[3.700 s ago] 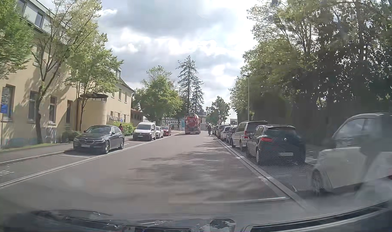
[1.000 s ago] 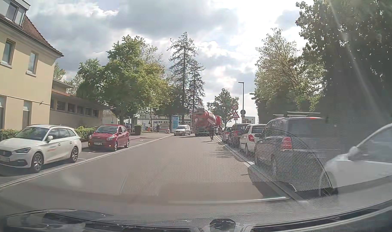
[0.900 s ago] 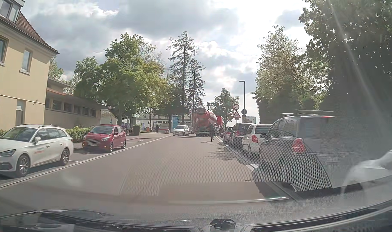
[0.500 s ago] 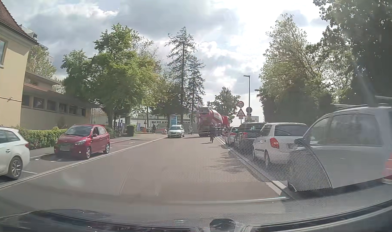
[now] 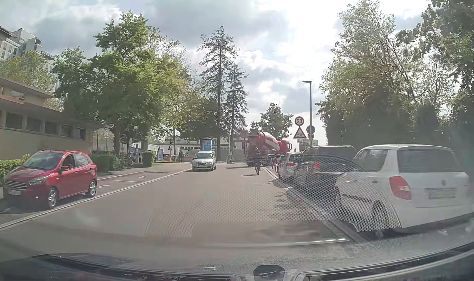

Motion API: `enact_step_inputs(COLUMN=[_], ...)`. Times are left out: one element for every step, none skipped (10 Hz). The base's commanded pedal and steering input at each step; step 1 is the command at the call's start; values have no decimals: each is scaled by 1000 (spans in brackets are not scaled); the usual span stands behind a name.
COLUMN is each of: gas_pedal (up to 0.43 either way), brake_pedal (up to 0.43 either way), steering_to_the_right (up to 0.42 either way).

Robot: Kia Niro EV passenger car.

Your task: Follow the waypoints while adhering to traffic rules and regulations

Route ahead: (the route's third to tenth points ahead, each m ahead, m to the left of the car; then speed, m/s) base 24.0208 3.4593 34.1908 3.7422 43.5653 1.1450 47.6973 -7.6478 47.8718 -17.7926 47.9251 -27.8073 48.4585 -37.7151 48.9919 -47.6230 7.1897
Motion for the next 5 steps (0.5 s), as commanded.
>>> enact_step_inputs(gas_pedal=[0,0,0,0,0], brake_pedal=[0,0,0,0,0], steering_to_the_right=[1,1,1,1,1])
